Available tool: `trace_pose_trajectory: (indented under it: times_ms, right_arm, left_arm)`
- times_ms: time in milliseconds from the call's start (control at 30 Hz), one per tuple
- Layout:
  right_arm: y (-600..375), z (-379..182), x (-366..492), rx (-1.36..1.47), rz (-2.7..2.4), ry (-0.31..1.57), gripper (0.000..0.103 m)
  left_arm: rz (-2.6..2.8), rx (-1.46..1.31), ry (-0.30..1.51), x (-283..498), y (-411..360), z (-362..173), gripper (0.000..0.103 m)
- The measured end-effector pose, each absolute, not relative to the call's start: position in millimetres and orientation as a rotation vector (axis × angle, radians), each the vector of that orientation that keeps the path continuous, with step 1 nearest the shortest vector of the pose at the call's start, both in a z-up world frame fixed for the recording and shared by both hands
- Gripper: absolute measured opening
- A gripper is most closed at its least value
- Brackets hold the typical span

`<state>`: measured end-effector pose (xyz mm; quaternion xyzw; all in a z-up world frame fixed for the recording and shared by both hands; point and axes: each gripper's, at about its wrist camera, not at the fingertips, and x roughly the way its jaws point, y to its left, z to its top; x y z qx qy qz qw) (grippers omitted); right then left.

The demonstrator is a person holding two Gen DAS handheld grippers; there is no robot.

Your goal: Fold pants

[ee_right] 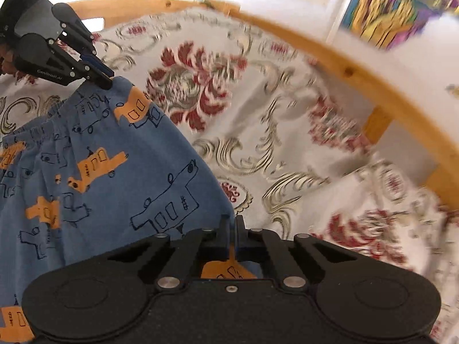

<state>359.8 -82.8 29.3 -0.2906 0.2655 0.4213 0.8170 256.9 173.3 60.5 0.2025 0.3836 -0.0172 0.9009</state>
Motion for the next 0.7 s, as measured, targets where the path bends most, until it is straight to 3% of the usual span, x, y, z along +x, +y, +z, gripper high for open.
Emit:
trace_pose_trajectory:
  times_ms: [233, 433, 700]
  right_arm:
    - [-107, 45, 245, -0.649, 0.764, 0.38, 0.001]
    - [-123, 30, 150, -0.674, 0.664, 0.336, 0.001]
    - [-118, -16, 94, -0.668, 0.63, 0.482, 0.001]
  left_arm:
    - [-0.097, 0.537, 0.555, 171, 152, 72, 0.01]
    - [-0.138, 0.732, 0.417, 97, 128, 56, 0.01]
    - [-0.278, 0.958, 0.476, 56, 108, 0, 0.01]
